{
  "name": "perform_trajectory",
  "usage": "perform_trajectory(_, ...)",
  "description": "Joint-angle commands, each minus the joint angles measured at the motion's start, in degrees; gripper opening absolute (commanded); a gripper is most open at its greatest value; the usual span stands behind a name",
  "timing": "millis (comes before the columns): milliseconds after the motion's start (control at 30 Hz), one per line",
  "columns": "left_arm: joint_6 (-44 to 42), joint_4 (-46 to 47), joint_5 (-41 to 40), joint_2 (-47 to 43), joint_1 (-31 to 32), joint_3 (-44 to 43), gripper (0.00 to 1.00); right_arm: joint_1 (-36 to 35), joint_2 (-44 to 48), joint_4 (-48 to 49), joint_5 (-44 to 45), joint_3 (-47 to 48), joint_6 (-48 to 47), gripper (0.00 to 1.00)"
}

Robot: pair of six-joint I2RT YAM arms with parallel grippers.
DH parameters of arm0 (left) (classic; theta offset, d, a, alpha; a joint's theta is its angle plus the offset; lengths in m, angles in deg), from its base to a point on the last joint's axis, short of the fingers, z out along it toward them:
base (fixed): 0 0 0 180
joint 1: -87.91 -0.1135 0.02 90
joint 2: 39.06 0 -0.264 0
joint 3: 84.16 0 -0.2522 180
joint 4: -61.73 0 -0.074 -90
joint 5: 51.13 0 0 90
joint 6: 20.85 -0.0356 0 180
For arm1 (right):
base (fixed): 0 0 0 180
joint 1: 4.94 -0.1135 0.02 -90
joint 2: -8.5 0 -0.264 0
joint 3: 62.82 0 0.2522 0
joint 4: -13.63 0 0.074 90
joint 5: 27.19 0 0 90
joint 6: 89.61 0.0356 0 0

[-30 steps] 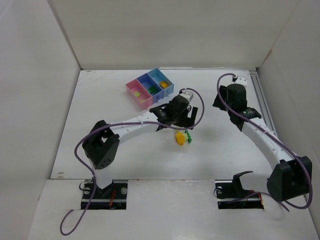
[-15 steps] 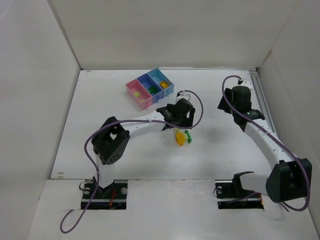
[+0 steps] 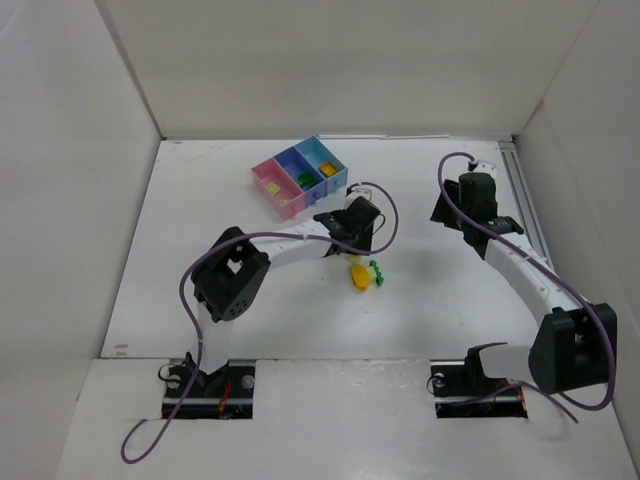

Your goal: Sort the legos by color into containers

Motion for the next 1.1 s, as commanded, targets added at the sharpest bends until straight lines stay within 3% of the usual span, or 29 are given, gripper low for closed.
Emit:
perform_trajectory(0, 0.69, 0.57, 0.99, -1.02, 0.03, 1.14, 0.46, 0.49, 0.41, 0.65, 0.34, 0.93, -0.94, 0.65)
perform_trajectory(300, 0.69, 1.28, 2.84, -1.99, 0.03, 3.96, 0.49, 1.01, 0.94, 0.12, 1.49, 1.46, -1.46, 0.65)
perform_trajectory(467, 1.22, 1.28, 1.7, -2.78, 0.03, 3.43, 0.24, 1.01, 1.55, 0.12, 1.49, 1.46, -1.46, 0.65)
perform_trajectory(600, 0.7, 0.75, -1.37, -4.97, -0.49, 2.2, 0.22, 1.01, 1.55, 0.12, 1.49, 1.98, -1.46, 0.65)
perform_trajectory(733, 0.69, -2.05, -5.49, -10.22, -4.44, 0.88, 0.22, 1.01, 2.08, 0.12, 1.49, 2.6, -2.07, 0.65)
perform_trajectory(867, -0.7, -0.75, -6.56, -16.9, -14.69, 2.2, 0.22, 1.01, 2.08, 2.49, -0.95, 2.6, -5.15, 0.65)
perform_trajectory(1067, -1.24, 2.42, -6.56, -17.02, -24.22, -1.13, 0.26, 0.23, 0.76, 4.43, -4.23, 3.13, -7.62, 0.65)
